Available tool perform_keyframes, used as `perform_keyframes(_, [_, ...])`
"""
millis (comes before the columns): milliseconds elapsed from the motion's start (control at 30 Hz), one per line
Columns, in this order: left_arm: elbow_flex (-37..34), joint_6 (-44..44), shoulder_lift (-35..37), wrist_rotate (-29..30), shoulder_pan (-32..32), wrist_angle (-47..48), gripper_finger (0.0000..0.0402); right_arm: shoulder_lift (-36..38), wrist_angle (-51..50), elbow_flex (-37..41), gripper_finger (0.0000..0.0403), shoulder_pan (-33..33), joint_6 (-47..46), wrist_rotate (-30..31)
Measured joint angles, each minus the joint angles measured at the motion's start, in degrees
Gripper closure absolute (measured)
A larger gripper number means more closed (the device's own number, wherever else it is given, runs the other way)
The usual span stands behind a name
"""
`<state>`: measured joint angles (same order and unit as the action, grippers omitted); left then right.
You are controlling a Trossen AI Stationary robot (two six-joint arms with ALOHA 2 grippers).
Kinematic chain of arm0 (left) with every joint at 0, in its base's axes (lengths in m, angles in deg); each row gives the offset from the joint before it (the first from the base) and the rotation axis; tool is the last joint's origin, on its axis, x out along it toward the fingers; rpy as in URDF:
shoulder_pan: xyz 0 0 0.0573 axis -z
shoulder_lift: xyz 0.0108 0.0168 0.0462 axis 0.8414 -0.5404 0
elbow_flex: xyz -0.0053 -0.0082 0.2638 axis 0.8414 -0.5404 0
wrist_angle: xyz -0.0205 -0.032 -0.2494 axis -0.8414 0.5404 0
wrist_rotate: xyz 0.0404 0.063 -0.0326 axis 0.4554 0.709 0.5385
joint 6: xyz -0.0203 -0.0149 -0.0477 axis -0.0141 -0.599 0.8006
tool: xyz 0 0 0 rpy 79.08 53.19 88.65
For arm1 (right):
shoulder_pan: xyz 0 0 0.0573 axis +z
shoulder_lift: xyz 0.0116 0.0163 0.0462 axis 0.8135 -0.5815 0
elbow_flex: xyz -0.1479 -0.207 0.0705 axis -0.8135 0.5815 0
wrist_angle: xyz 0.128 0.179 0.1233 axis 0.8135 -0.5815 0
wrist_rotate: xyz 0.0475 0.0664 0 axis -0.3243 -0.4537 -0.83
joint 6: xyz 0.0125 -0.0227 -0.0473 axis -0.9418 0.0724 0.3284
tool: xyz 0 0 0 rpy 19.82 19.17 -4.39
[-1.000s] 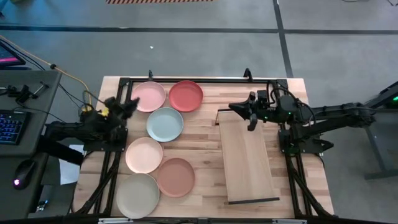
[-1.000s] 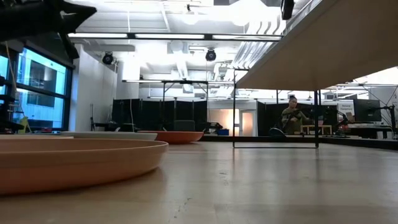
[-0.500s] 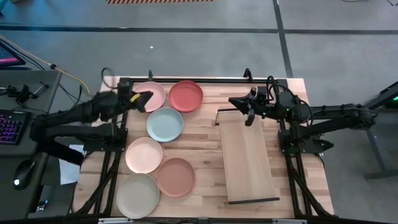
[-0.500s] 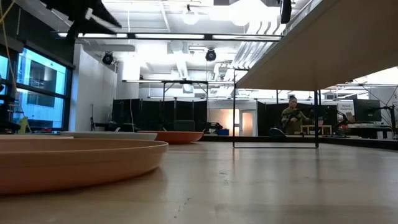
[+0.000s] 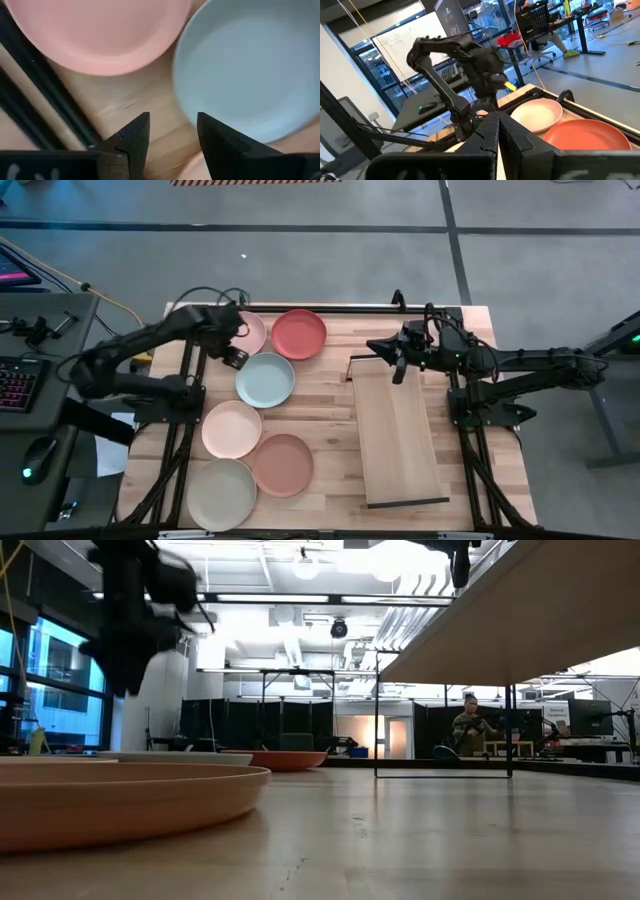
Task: Place and stack plates onto a shelf
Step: Put the pink plate on the shelf
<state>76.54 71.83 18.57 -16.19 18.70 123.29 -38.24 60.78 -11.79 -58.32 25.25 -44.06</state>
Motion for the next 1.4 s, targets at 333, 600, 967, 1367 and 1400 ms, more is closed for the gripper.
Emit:
perform_keyframes(333, [0.0,-24.3,-13.6,7.3,-1.5,-3.5,0.0247,0.0,-0.9,0.0,0.0402,0.0,-0.4,0.0])
perform_keyframes(600, [-0.1,-39.2,-16.8,8.1,-0.8,-7.8,0.0247,0.0,-2.9,0.0,0.0402,0.0,-0.4,0.0])
perform_keyframes(967, [-6.0,-49.8,-16.8,11.8,-0.3,-12.5,0.0247,0.0,-5.0,0.0,0.0402,0.0,-0.2,0.0])
perform_keyframes(1367, [-8.2,-50.4,-16.8,14.1,-0.5,-19.3,0.0249,0.0,-5.2,0.0,0.0402,0.0,-0.4,0.0])
perform_keyframes(1400, [-8.2,-50.3,-16.8,14.2,-0.5,-19.8,0.0250,0.0,-5.2,0.0,0.0402,0.0,-0.4,0.0])
